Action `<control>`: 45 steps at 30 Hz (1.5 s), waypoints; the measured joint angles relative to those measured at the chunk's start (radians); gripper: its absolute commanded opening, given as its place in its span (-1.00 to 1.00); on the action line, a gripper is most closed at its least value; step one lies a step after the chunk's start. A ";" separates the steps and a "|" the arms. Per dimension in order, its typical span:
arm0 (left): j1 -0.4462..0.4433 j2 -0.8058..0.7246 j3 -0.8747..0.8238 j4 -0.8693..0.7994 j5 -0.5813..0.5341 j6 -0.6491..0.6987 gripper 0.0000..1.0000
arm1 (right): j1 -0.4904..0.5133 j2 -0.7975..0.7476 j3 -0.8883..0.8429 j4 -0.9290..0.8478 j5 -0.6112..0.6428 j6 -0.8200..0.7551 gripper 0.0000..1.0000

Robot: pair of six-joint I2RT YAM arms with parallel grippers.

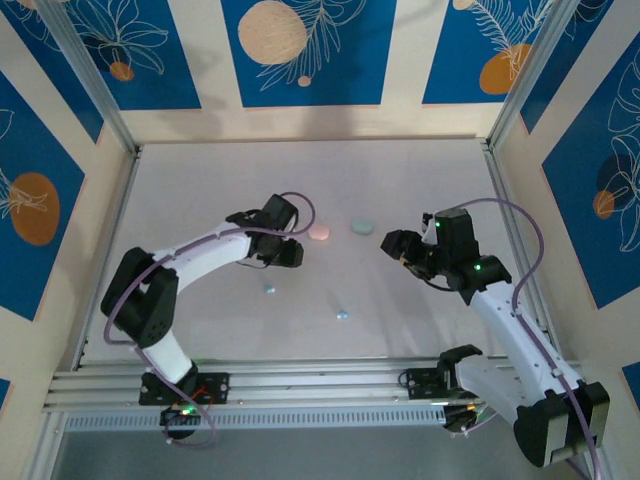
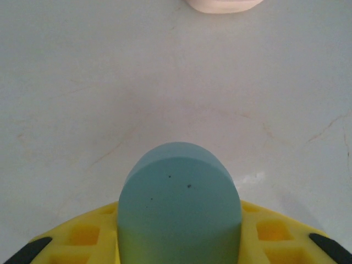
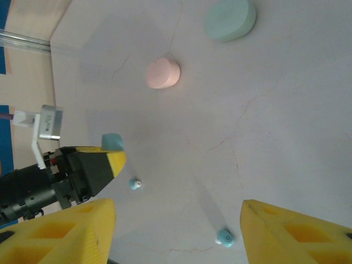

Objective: Insert wireless bluetooth earbuds into charging case

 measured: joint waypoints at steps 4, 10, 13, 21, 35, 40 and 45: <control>-0.055 0.060 0.047 -0.026 -0.003 -0.109 -0.57 | -0.006 -0.004 -0.020 0.001 -0.008 0.007 0.25; -0.150 0.187 0.138 -0.067 -0.023 -0.210 -0.52 | -0.007 -0.002 -0.032 -0.002 -0.027 0.018 0.25; -0.166 0.216 0.153 -0.089 -0.040 -0.241 -0.50 | -0.007 -0.002 -0.032 -0.002 -0.029 0.018 0.25; -0.167 0.227 0.156 -0.114 -0.100 -0.326 -0.30 | -0.007 -0.003 -0.043 -0.003 -0.029 0.022 0.25; -0.168 0.216 0.156 -0.111 -0.108 -0.333 0.17 | -0.006 -0.003 -0.053 -0.002 -0.029 0.033 0.25; -0.166 0.162 0.150 -0.107 -0.134 -0.329 0.23 | -0.001 -0.003 -0.064 0.004 -0.032 0.037 0.25; -0.154 0.059 0.117 -0.092 -0.172 -0.306 0.28 | 0.024 0.027 -0.068 0.033 -0.043 0.044 0.25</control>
